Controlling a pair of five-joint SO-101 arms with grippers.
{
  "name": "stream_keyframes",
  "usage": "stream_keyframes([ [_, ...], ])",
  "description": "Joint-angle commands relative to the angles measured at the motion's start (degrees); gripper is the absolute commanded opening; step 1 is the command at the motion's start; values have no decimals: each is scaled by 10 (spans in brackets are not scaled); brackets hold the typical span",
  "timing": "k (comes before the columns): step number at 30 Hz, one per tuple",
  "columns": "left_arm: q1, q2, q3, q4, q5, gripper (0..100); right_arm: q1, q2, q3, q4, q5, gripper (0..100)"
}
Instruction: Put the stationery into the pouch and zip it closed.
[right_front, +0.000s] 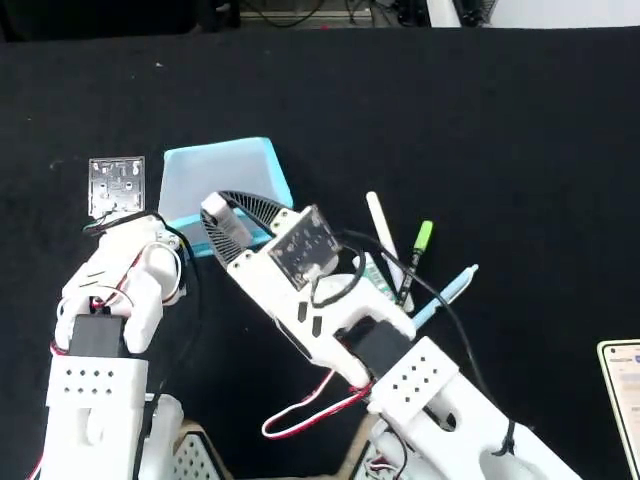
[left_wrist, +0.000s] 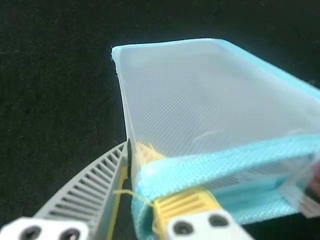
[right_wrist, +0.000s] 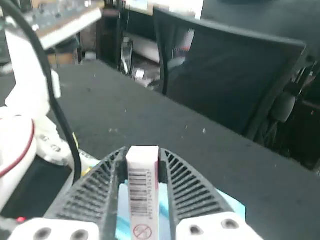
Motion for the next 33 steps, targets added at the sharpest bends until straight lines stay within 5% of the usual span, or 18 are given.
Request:
stream_keyframes([
  [1,7,-6,-4,-4,4,30,13,-15,14,-94,-1,11],
  [13,7,-6,-4,-4,4,30,84,-28,115,-154,-3,11],
  [19,7,-6,-4,-4,4,30,100,-152,189,-139,-2,11],
  [28,7,-6,-4,-5,4,30,91,-444,211,237,-2,11],
  [33,7,-6,-4,-5,4,30,92,-553,215,354,-1,11],
])
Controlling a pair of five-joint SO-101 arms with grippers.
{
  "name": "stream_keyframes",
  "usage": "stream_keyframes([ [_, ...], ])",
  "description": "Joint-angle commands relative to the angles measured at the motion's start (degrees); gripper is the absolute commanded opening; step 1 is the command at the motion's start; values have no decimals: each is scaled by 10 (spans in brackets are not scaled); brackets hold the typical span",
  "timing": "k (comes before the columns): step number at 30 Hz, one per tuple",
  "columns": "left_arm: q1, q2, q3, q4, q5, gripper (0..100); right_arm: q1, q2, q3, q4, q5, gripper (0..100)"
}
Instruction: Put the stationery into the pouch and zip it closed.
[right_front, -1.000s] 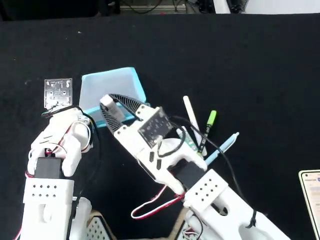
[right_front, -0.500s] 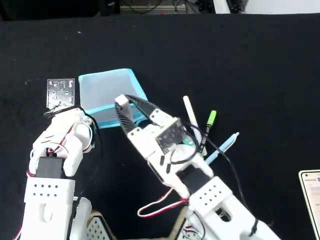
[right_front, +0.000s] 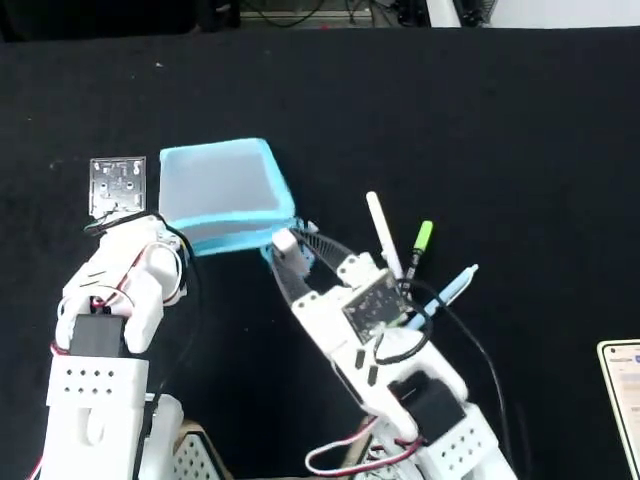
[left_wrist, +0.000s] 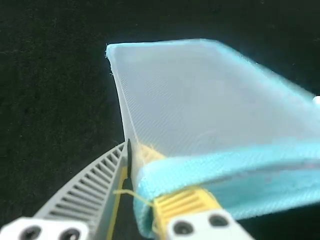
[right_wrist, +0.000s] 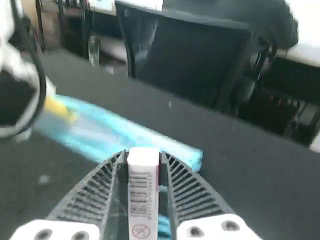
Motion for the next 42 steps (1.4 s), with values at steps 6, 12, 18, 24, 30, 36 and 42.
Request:
stream_keyframes([
  [6,7,-7,-4,-5,4,30,12,-74,-31,44,-2,11],
  [12,7,-7,-4,-5,4,30,-9,22,-89,-54,-7,11],
  [18,7,-7,-4,-5,4,30,-83,207,-144,-220,-7,11],
  [24,7,-7,-4,-5,4,30,-85,355,-148,-361,-4,11],
  [30,7,-7,-4,-5,4,30,-77,444,-144,-435,-3,11],
  [36,7,-7,-4,-5,4,30,-30,461,-137,-440,-4,11],
  [42,7,-7,-4,-5,4,30,-33,401,-108,-325,-6,11],
])
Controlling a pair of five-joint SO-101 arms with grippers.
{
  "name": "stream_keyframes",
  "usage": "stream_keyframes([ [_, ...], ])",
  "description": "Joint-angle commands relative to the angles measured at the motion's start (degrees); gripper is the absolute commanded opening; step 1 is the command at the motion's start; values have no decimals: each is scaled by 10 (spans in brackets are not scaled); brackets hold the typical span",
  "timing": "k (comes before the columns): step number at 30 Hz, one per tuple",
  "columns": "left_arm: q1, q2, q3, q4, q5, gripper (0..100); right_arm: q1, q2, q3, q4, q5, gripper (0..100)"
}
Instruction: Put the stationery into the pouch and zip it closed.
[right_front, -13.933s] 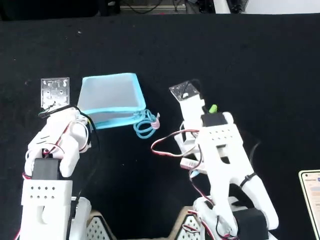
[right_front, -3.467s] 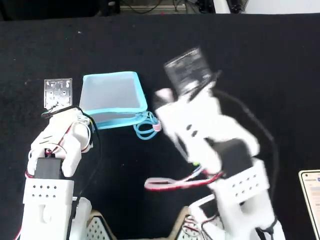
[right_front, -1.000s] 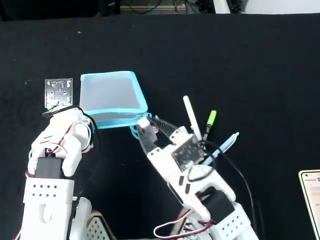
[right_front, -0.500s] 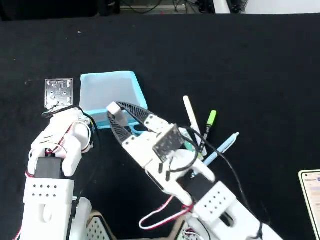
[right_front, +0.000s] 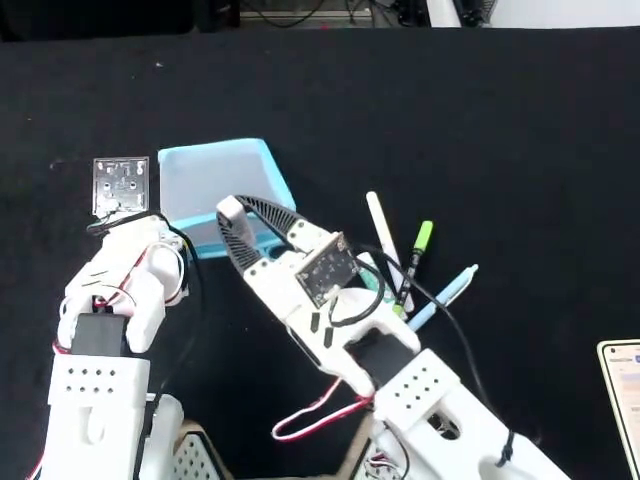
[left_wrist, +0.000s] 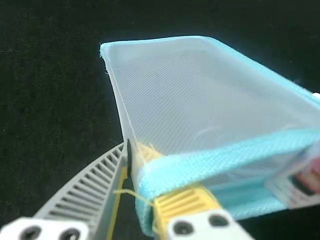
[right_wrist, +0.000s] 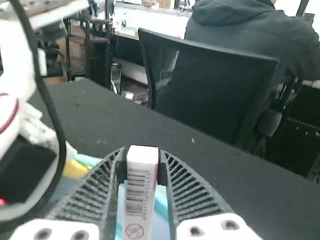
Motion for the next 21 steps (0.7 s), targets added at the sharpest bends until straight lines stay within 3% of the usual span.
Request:
stream_keyframes([
  [1,5,-7,-4,-5,4,30,11,-49,-5,107,-3,11],
  [7,5,-7,-4,-6,4,30,5,-141,-28,294,-4,11],
  [15,5,-7,-4,-6,4,30,10,-214,-37,387,-1,11],
  [21,5,-7,-4,-6,4,30,87,-218,-119,505,-4,11],
])
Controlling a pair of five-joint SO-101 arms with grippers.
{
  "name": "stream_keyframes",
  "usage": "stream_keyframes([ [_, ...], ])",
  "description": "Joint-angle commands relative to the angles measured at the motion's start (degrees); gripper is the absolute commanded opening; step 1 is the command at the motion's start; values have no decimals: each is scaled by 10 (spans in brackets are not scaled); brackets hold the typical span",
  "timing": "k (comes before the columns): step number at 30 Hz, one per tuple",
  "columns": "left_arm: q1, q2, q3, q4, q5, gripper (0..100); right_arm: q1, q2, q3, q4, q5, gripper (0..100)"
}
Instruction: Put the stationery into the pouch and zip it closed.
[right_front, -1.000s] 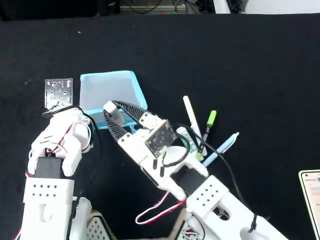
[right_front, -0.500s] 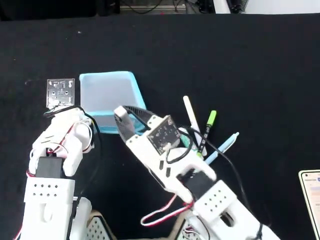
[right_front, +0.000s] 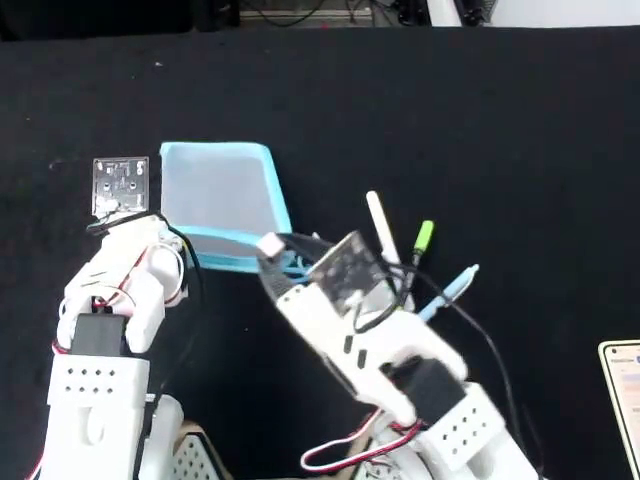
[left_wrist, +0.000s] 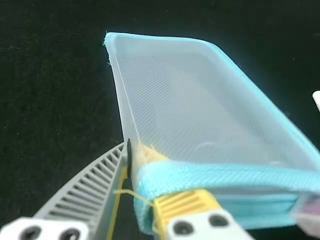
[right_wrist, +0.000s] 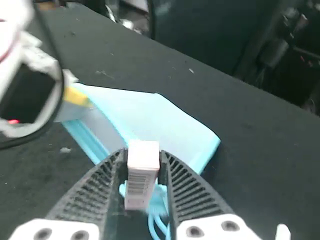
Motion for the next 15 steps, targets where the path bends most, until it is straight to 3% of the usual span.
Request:
stream_keyframes([
  [1,5,-7,-5,-8,4,30,62,-1,-58,57,-4,11],
  [6,5,-7,-5,-8,4,30,62,-1,-65,84,-5,11],
  [11,5,-7,-5,-7,4,30,-11,-2,-91,79,-5,11],
  [15,5,-7,-5,-7,4,30,-72,-2,-91,2,-4,11],
])
